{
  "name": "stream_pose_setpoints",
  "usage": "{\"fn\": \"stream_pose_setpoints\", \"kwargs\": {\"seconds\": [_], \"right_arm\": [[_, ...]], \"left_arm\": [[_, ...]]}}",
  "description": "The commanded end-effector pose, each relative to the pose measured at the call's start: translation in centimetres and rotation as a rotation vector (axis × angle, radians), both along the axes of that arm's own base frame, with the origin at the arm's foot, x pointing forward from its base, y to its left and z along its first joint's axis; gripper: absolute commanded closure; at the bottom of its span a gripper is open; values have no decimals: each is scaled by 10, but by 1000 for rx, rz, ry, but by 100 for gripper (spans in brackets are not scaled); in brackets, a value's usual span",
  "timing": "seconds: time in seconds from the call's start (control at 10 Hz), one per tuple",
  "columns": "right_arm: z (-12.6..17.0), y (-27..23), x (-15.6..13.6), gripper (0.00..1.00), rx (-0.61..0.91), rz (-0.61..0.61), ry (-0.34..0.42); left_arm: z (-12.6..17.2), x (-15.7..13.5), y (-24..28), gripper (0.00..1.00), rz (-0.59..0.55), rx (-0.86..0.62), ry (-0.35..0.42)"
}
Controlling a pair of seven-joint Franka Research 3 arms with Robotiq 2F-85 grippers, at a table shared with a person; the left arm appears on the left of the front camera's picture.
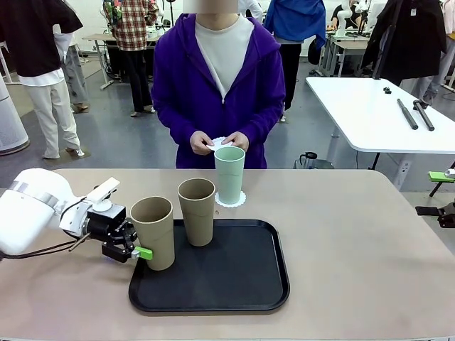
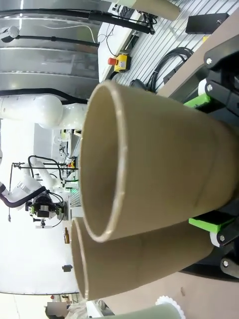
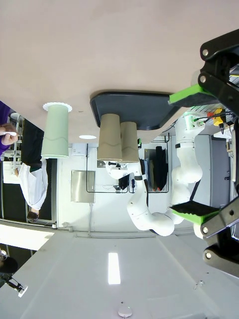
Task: Place coasters on the table and set cups on them.
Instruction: Take one Reusable plastic cup from the Flat Tray and place it on a coaster set by the human.
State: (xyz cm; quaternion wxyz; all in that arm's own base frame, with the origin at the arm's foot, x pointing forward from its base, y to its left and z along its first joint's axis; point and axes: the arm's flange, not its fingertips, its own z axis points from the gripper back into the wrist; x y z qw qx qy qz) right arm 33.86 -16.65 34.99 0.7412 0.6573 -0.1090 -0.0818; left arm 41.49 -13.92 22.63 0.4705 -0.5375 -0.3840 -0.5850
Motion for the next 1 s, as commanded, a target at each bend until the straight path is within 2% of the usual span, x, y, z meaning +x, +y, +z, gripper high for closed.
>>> {"fn": "stream_pose_setpoints", "kwargs": {"seconds": [0.0,0.1,0.2,0.4,0.5,0.6,0.9], "right_arm": [[1,0,-3,0,-2,12,-5],[1,0,-3,0,-2,12,-5],[1,0,-3,0,-2,12,-5],[1,0,-3,0,-2,12,-5],[1,0,-3,0,-2,12,-5],[1,0,-3,0,-2,12,-5],[1,0,-3,0,-2,12,-5]], "left_arm": [[-16,-10,-2,44,9,-32,-81],[-16,-10,0,60,0,-32,-87],[-16,-10,0,100,-7,-36,-87],[-12,-8,4,100,-10,-41,-89],[-10,-11,8,75,-8,-45,-90],[0,-17,12,19,0,-37,-47],[91,-38,19,19,72,-92,-62]]}}
